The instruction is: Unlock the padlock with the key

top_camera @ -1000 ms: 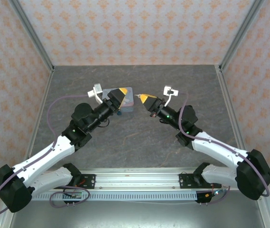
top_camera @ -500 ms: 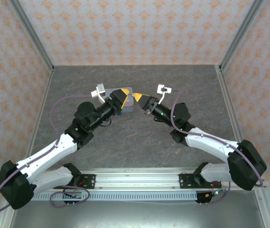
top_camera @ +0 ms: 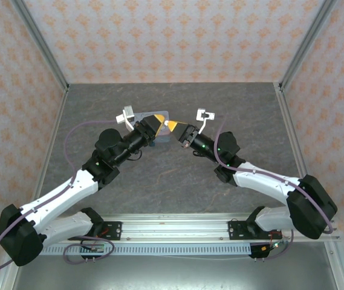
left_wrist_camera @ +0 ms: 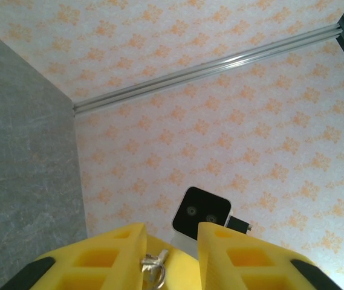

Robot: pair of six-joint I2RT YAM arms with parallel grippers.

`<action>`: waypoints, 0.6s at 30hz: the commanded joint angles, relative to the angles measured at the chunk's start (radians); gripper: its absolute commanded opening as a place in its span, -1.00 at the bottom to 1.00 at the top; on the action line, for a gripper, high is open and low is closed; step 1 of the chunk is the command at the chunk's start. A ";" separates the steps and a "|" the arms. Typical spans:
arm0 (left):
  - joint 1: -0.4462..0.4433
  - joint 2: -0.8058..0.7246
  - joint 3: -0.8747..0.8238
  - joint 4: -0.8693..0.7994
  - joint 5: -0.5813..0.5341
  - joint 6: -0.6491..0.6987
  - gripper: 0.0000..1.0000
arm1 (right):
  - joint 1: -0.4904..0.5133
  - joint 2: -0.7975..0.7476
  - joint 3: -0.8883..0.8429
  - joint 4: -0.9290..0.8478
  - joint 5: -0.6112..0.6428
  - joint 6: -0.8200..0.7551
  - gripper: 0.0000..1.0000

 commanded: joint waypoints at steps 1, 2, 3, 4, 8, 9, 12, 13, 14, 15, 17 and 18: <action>-0.001 -0.022 0.031 -0.011 -0.004 0.026 -0.51 | 0.010 0.000 0.027 0.053 -0.019 0.011 -1.00; -0.001 -0.023 0.032 -0.013 -0.007 0.027 -0.55 | 0.010 0.001 0.023 0.054 -0.017 0.013 -1.00; 0.000 -0.025 0.031 -0.015 -0.007 0.029 -0.60 | 0.011 0.001 0.022 0.056 -0.015 0.014 -1.00; -0.001 -0.026 0.030 -0.017 -0.009 0.031 -0.65 | 0.011 0.001 0.020 0.059 -0.013 0.015 -1.00; -0.001 -0.034 0.030 -0.036 -0.017 0.044 -0.91 | 0.014 -0.003 0.013 0.058 -0.016 0.012 -1.00; -0.001 -0.037 0.032 -0.046 -0.019 0.050 -0.98 | 0.014 -0.009 0.010 0.053 -0.017 0.005 -1.00; -0.001 -0.051 0.041 -0.103 -0.022 0.088 -1.00 | 0.014 -0.065 -0.006 -0.058 0.015 -0.071 -0.80; -0.001 -0.057 0.050 -0.135 -0.022 0.111 -1.00 | 0.014 -0.096 -0.016 -0.120 0.047 -0.107 -0.65; 0.000 -0.064 0.058 -0.171 -0.021 0.140 -1.00 | 0.014 -0.143 -0.028 -0.184 0.086 -0.139 -0.51; 0.000 -0.071 0.068 -0.205 -0.018 0.172 -1.00 | 0.013 -0.179 -0.036 -0.236 0.117 -0.166 -0.37; 0.001 -0.082 0.103 -0.308 -0.006 0.261 -1.00 | 0.011 -0.255 -0.047 -0.365 0.150 -0.244 -0.14; 0.002 -0.085 0.119 -0.345 0.006 0.297 -1.00 | 0.006 -0.284 -0.045 -0.419 0.149 -0.262 -0.06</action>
